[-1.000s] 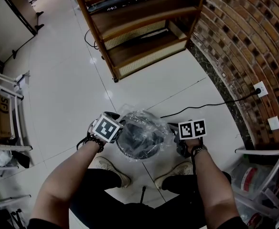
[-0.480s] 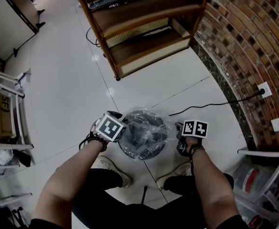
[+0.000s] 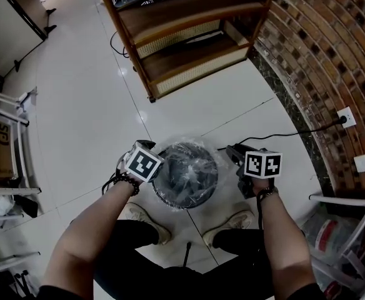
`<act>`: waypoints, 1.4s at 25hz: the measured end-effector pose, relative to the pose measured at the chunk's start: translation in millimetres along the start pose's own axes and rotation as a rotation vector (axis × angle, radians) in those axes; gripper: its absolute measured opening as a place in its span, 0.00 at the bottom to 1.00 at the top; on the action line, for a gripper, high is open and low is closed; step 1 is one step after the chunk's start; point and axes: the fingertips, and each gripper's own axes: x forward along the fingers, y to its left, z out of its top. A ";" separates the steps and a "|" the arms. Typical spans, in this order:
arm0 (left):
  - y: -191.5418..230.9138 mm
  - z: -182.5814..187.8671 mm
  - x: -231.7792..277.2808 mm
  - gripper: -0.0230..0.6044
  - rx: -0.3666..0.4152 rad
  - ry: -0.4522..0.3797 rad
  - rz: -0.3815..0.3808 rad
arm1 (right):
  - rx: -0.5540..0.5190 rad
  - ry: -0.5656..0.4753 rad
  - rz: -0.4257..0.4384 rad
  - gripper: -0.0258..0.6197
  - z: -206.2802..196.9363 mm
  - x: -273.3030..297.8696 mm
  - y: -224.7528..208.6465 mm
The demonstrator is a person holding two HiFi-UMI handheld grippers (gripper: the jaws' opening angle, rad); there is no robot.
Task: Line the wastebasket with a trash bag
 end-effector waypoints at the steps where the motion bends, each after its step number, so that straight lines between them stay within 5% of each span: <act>1: 0.7 -0.9 0.3 0.28 -0.004 0.003 0.000 | -0.075 0.016 0.043 0.27 2.9 1.3 17.2; 5: -6.5 -6.5 2.9 0.29 -0.014 0.018 -0.036 | -0.392 0.158 0.108 0.30 -12.9 23.0 68.3; 10: -16.4 -13.2 8.6 0.29 -0.002 0.042 -0.071 | -0.554 0.301 0.113 0.32 -37.6 56.2 87.3; 17: -12.7 -25.0 20.4 0.30 -0.020 0.085 -0.080 | -0.552 0.307 0.019 0.32 -36.7 77.9 72.5; 24: -10.9 -27.5 23.0 0.31 -0.075 0.095 -0.098 | -0.515 0.163 -0.042 0.32 -1.2 66.2 72.0; 26: -6.2 -34.0 20.3 0.39 -0.087 0.108 -0.084 | -0.517 0.116 -0.045 0.32 9.6 53.2 77.4; 30: -15.5 -6.9 8.8 0.41 -0.071 -0.044 -0.132 | -0.570 0.071 -0.018 0.32 13.5 32.5 103.5; 35: -13.5 -15.0 -5.9 0.41 -0.054 -0.024 -0.090 | -0.663 0.149 0.023 0.32 -15.2 30.4 131.6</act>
